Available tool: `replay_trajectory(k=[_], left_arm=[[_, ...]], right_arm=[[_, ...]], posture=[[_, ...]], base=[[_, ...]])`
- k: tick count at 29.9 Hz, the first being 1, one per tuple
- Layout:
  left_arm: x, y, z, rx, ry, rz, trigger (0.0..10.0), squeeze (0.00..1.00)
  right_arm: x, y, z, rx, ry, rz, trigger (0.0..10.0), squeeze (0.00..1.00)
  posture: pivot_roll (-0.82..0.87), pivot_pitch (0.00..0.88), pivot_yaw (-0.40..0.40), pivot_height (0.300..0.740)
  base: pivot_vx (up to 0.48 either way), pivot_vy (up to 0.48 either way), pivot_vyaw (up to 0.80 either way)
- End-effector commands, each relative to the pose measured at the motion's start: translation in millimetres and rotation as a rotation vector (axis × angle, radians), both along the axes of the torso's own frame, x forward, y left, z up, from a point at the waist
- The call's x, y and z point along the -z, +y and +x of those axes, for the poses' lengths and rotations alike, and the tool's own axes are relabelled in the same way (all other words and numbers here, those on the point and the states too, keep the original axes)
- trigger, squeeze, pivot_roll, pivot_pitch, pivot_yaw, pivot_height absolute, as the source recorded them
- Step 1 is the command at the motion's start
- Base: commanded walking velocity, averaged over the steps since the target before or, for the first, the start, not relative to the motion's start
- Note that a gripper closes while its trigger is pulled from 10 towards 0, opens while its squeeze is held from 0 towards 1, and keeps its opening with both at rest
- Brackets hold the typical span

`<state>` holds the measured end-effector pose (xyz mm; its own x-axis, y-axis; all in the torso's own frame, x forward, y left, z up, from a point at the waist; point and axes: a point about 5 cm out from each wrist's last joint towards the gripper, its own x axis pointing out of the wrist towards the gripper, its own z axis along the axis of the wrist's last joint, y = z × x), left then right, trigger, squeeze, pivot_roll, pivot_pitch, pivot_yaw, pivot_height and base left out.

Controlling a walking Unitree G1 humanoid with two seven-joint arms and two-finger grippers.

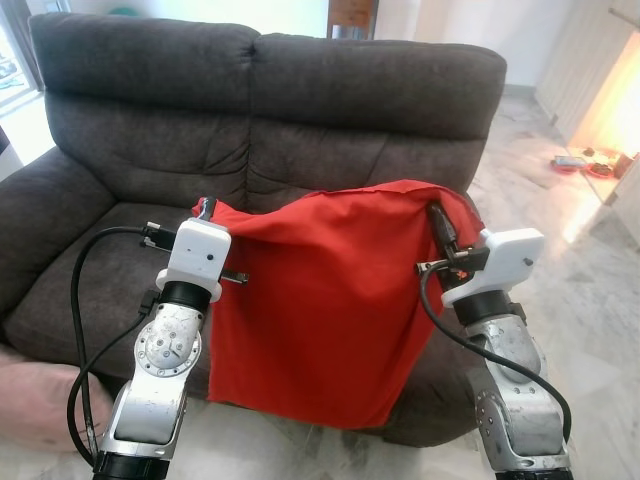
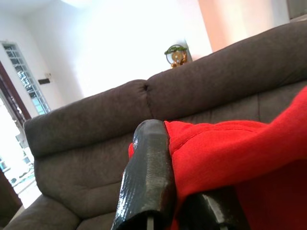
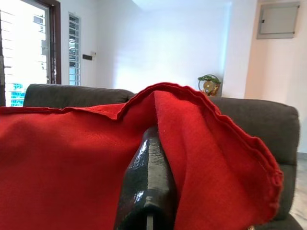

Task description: Move the pillow to the sofa from floor

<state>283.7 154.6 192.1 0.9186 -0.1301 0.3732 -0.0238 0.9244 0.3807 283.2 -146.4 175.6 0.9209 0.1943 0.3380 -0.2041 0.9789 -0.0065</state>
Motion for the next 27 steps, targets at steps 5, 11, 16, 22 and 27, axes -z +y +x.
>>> replay_trajectory(k=[5, 11, 16, 22, 27], left_arm=[[-28.9, -4.2, -3.1, 0.019, -0.127, -0.004, 10.0, 0.0], [-34.5, -4.4, -1.0, 0.018, -0.144, -0.005, 10.0, 0.0], [-37.0, -4.4, -1.0, 0.019, -0.154, -0.001, 10.0, 0.0], [-45.5, -4.5, -0.7, 0.018, -0.18, 0.0, 10.0, 0.0], [-51.6, -3.2, 0.4, 0.014, -0.196, 0.002, 10.0, 0.0]], right_arm=[[-19.7, 4.1, -1.2, -0.018, -0.084, 0.011, 10.0, 0.0], [-23.4, 3.6, -0.3, -0.014, -0.096, 0.028, 10.0, 0.0], [-26.2, 3.6, 0.0, -0.017, -0.105, 0.028, 10.0, 0.0], [-34.4, 3.6, 0.7, -0.018, -0.13, 0.043, 10.0, 0.0], [-43.0, 3.7, 1.8, -0.019, -0.158, 0.049, 10.0, 0.0]], posture=[[0.14, 0.01, -0.046, 0.74], [0.14, 0.01, -0.046, 0.74], [0.14, 0.01, -0.046, 0.74], [0.14, 0.009, -0.047, 0.74], [0.14, 0.007, -0.048, 0.74]], base=[[0.283, 0.0, 0.0], [0.284, 0.0, 0.0], [0.284, 0.0, 0.0], [0.284, 0.0, 0.0], [0.283, 0.0, 0.0]])
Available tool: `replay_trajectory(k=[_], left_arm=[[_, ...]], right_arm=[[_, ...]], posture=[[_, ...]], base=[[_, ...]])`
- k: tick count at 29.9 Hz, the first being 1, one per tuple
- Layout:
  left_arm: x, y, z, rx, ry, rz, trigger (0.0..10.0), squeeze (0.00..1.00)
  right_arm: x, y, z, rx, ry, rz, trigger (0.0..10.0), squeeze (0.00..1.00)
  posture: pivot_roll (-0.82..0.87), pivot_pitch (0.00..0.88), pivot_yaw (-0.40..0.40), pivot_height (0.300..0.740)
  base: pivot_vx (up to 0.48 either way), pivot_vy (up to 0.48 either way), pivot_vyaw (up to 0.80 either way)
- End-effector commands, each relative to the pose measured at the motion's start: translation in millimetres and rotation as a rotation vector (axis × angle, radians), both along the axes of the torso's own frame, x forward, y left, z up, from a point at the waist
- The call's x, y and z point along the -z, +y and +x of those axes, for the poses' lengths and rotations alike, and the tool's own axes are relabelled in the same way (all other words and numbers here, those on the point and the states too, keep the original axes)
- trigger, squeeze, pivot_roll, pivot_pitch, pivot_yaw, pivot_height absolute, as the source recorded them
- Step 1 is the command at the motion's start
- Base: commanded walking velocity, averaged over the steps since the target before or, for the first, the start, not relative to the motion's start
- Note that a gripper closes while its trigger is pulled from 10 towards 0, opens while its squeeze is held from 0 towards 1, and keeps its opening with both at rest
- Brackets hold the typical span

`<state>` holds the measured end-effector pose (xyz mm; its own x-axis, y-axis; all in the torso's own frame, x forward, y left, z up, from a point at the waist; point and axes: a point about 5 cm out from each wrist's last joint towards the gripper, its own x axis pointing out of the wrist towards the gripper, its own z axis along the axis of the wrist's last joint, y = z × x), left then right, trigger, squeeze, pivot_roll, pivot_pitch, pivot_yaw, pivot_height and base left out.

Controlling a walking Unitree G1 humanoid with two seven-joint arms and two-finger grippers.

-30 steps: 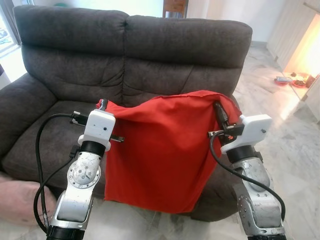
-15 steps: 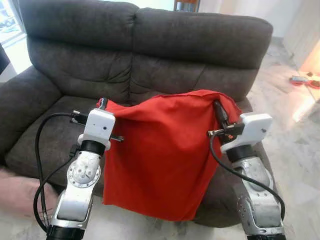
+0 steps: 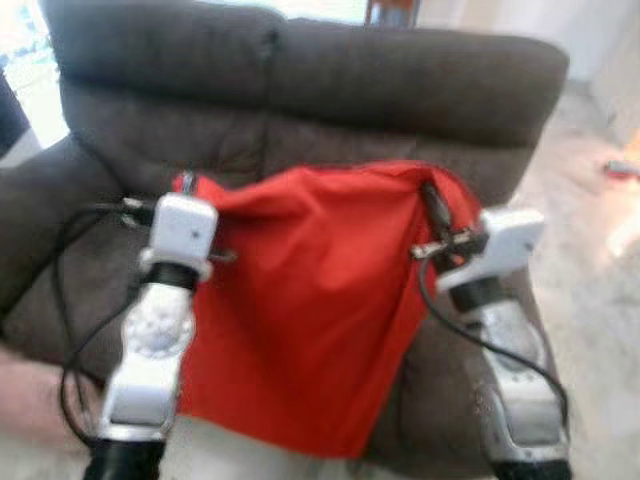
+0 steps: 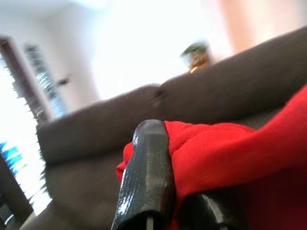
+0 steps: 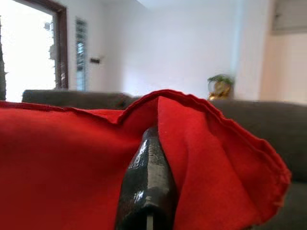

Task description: Move the pillow to the sofa from floor

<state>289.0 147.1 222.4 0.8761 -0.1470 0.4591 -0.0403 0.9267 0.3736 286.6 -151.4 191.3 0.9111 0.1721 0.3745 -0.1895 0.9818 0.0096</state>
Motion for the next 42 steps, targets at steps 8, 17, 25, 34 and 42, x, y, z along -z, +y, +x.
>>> replay_trajectory(k=[8, 17, 25, 34, 42], left_arm=[[-27.3, 5.0, -4.1, -0.009, -0.12, 0.008, 10.0, 0.0], [-29.5, 4.7, -4.4, -0.013, -0.128, 0.008, 10.0, 0.0], [-30.3, 6.2, -5.0, -0.024, -0.133, 0.007, 10.0, 0.0], [-22.7, 9.7, -5.8, -0.045, -0.109, 0.012, 10.0, 0.0], [4.8, 5.3, -2.9, -0.012, 0.023, 0.054, 10.0, 0.0]], right_arm=[[-34.9, 7.6, -0.4, -0.025, -0.146, 0.043, 10.0, 0.0], [-42.5, 12.0, -1.0, -0.059, -0.166, 0.043, 10.0, 0.0], [-46.1, 21.0, -3.8, -0.131, -0.171, 0.032, 10.0, 0.0], [-39.4, 24.5, -5.1, -0.181, -0.137, 0.01, 10.0, 0.0], [-0.3, 12.7, -0.6, -0.145, 0.004, -0.099, 10.0, 0.0]], posture=[[0.14, 0.001, -0.049, 0.74], [0.15, 0.0, -0.054, 0.74], [0.14, 0.004, -0.058, 0.74], [0.14, 0.011, -0.063, 0.74], [0.15, 0.014, -0.066, 0.74]], base=[[0.285, 0.0, 0.0], [0.285, 0.0, 0.0], [0.288, 0.0, 0.0], [0.285, 0.0, 0.0], [0.0, 0.0, 0.0]])
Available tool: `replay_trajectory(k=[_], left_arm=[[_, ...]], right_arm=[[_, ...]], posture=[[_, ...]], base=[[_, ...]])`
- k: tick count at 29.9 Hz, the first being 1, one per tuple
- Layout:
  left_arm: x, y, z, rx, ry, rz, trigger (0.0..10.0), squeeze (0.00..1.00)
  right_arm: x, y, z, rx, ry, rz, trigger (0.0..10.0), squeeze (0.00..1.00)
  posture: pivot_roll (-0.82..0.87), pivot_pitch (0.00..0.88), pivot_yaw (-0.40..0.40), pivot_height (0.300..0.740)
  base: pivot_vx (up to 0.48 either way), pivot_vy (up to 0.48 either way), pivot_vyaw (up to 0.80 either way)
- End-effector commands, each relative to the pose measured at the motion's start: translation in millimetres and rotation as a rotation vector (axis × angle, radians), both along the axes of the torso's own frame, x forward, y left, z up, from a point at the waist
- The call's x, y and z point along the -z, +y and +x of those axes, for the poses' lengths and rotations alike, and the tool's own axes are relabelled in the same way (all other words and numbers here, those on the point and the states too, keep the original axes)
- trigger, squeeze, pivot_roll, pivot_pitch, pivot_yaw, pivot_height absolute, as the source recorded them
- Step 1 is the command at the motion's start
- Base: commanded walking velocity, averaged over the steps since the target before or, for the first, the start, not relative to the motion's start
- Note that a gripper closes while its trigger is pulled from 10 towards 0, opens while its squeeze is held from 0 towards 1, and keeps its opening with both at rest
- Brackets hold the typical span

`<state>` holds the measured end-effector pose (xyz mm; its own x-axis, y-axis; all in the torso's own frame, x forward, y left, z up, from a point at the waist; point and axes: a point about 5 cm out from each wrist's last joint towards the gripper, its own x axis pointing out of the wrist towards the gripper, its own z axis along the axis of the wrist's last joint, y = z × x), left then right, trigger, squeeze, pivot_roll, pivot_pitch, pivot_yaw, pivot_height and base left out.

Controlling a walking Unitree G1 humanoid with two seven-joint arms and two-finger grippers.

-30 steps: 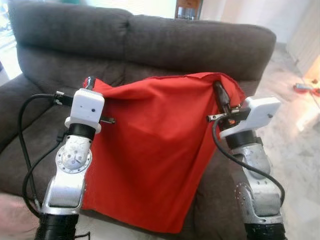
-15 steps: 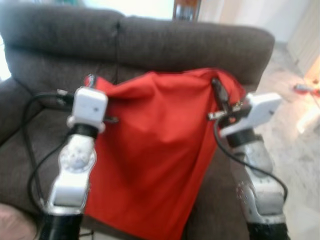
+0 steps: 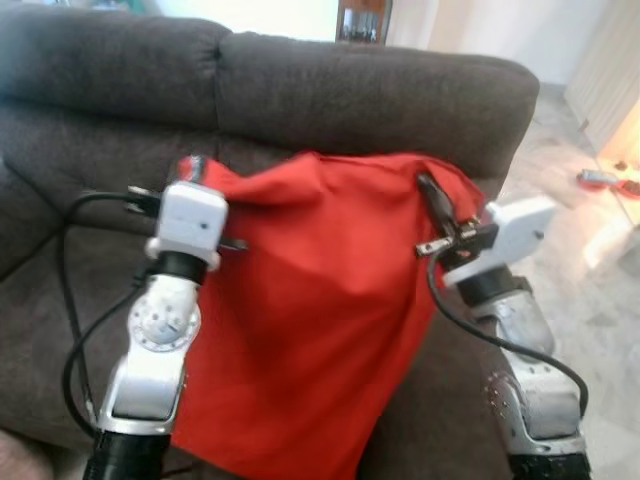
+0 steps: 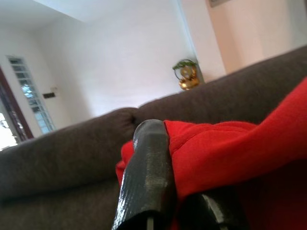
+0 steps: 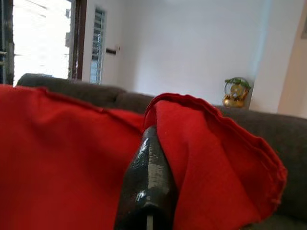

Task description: Move the pillow to the sofa from floor

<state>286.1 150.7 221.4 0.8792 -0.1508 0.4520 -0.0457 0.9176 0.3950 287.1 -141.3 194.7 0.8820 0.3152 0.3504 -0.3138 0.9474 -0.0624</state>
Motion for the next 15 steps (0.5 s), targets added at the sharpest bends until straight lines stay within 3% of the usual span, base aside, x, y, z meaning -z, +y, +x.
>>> replay_trajectory(k=[1, 15], left_arm=[[6.4, 1.5, -0.1, -0.003, 0.032, 0.033, 10.0, 0.0], [23.8, 0.8, -0.1, -0.011, 0.108, 0.076, 10.0, 0.0]], right_arm=[[6.3, 1.0, -1.1, -0.012, 0.009, -0.026, 10.0, 0.0], [24.7, -0.1, -3.5, -0.042, 0.07, -0.058, 10.0, 0.0]], posture=[[0.14, 0.015, -0.067, 0.74], [0.14, 0.018, -0.07, 0.74]], base=[[0.0, 0.0, 0.0], [0.0, 0.0, 0.0]])
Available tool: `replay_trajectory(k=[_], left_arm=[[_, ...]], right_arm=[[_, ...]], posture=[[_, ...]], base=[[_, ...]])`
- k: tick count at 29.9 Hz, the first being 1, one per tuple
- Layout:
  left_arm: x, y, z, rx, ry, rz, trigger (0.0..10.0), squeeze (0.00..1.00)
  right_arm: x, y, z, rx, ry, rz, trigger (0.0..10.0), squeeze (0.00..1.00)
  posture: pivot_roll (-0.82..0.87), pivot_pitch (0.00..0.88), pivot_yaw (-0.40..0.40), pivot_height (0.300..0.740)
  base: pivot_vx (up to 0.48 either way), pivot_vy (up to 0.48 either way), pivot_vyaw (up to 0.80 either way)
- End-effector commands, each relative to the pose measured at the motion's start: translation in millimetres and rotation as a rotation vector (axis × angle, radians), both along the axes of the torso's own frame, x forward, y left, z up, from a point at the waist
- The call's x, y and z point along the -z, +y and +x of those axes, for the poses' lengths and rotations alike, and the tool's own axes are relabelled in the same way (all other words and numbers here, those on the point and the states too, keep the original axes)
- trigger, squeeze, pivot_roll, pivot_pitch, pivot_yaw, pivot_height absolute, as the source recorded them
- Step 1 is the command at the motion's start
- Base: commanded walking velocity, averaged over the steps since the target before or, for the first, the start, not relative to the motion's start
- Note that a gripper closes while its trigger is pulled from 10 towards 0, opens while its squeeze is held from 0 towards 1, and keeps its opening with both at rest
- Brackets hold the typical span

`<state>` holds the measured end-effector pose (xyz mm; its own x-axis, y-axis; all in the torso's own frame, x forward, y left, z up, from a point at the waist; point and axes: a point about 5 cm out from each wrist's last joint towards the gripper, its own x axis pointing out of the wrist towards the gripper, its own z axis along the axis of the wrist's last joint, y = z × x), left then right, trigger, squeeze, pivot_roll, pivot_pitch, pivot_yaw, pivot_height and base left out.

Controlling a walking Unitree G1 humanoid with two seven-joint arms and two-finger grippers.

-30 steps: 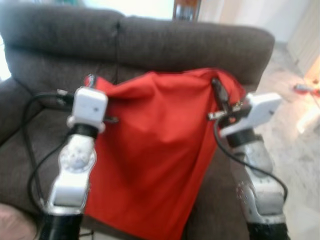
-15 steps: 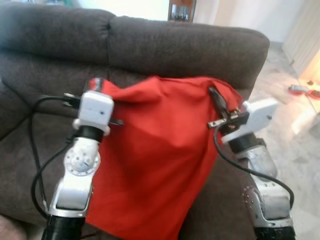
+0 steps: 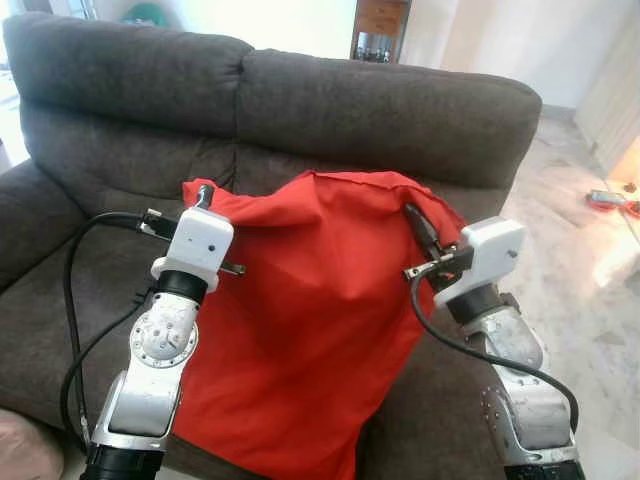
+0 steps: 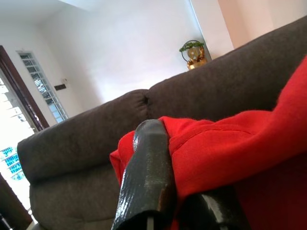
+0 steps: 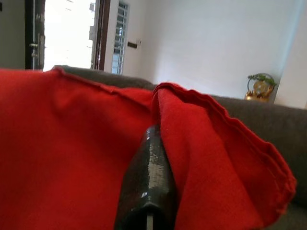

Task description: Move the pillow to the sofa from floor

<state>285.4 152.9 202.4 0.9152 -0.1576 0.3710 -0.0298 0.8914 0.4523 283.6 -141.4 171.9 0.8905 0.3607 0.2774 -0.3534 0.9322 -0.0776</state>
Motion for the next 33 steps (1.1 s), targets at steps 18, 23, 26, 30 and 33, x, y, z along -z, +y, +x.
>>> replay_trajectory(k=[18, 23, 26, 30, 33], left_arm=[[6.2, -3.5, 0.6, 0.015, 0.034, 0.027, 10.0, 1.0], [9.1, -5.5, 0.8, 0.019, 0.047, 0.024, 10.0, 1.0], [43.9, 6.7, 0.5, -0.017, 0.173, -0.034, 10.0, 0.0], [72.3, 21.9, -2.5, -0.08, 0.269, -0.101, 10.0, 0.0], [100.1, 34.3, -8.9, -0.13, 0.355, -0.127, 10.0, 0.0]], right_arm=[[1.3, -1.4, 1.1, 0.003, -0.003, -0.004, 10.0, 1.0], [9.2, -11.2, 5.2, 0.089, 0.021, -0.02, 10.0, 0.0], [36.6, -34.5, 7.8, 0.241, 0.116, 0.022, 10.0, 0.0], [65.4, -51.7, 3.9, 0.334, 0.22, 0.063, 10.0, 0.0], [95.0, -69.9, -4.9, 0.441, 0.32, 0.114, 10.0, 0.0]], posture=[[0.14, 0.02, -0.072, 0.74], [0.14, 0.021, -0.07, 0.74], [0.14, 0.019, -0.068, 0.74], [0.14, 0.019, -0.067, 0.74], [0.14, 0.015, -0.064, 0.74]], base=[[0.0, 0.0, 0.0], [0.0, 0.0, 0.0], [0.0, 0.0, 0.0], [0.0, 0.0, 0.0], [0.0, 0.0, 0.0]])
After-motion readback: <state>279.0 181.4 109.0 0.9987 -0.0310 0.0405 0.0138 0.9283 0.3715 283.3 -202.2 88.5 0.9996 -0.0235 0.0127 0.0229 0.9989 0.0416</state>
